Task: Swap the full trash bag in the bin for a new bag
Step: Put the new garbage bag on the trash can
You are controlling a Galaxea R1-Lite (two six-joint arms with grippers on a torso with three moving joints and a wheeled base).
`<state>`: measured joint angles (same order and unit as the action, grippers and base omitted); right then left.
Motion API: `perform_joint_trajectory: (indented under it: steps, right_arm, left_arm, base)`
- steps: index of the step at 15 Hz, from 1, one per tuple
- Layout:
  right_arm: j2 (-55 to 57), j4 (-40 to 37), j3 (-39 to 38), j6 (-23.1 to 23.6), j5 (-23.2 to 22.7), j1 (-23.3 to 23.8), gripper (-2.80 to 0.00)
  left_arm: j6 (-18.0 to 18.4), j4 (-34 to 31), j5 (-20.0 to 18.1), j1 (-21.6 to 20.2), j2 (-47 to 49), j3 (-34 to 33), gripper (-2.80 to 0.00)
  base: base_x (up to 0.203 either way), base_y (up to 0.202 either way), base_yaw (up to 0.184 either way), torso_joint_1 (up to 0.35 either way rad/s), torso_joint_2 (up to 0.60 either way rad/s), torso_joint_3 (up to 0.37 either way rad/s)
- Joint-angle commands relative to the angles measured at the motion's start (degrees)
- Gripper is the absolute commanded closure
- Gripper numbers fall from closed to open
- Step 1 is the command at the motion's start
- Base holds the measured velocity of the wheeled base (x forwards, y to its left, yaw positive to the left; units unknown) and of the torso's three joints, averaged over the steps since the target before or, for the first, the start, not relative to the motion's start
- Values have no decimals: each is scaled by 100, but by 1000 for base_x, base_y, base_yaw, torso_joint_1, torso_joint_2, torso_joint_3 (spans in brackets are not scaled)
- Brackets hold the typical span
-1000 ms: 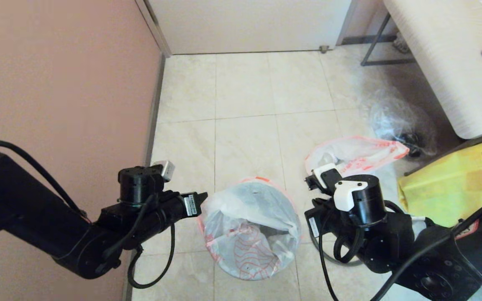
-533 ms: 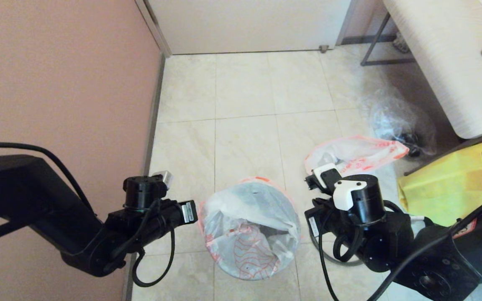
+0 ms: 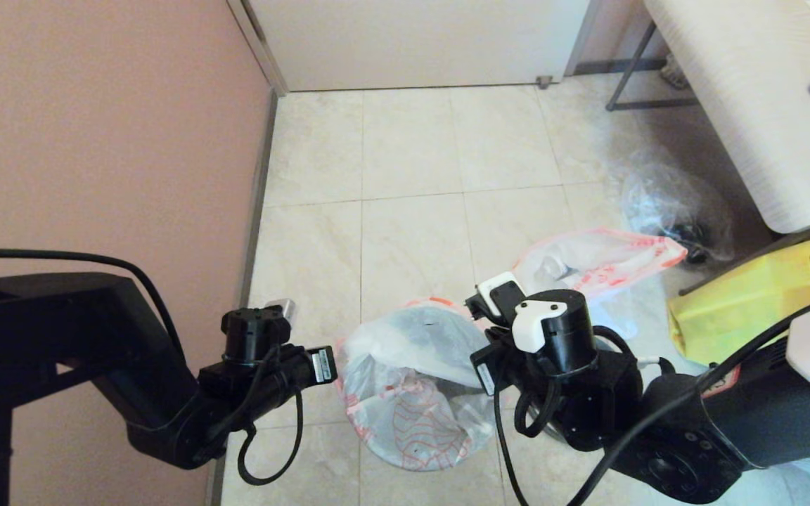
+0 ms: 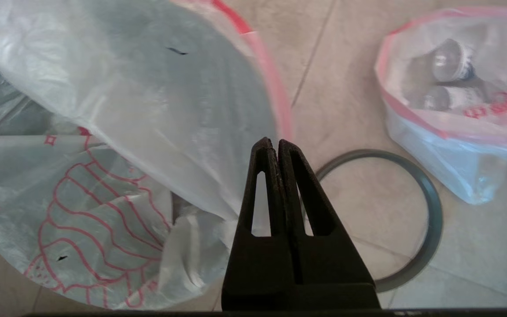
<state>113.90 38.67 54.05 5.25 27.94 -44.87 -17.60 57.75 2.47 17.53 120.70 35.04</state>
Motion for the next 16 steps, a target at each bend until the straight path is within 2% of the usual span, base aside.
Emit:
perform_joint_trajectory:
  steps: [1,6,9,13,16]
  right_arm:
    - [298,27,183,30,5,-45,0]
    - [1051,-61,769,377,-47,-336,0]
    - [1908,-108,1480,514,-187,-386,0]
    - [2565,-301,2272,734,-684,-409,0]
    - [3181,-756,3009,737,-771,-390,0]
  left_arm:
    - [-15,32,-1,25,-35,-29,0]
    - [-29,114,10,-136,333,88,0]
    - [41,797,16,-302,168,-36,0]
    - [309,733,15,-298,-1243,-207,0]
    - [502,-104,3,-154,-2563,-128,0]
  base:
    - [0,0,0,0,0,0]
    - [0,0,0,0,0,0]
    - [0,0,0,0,0,0]
    - [0,0,0,0,0,0]
    - [0,0,0,0,0,0]
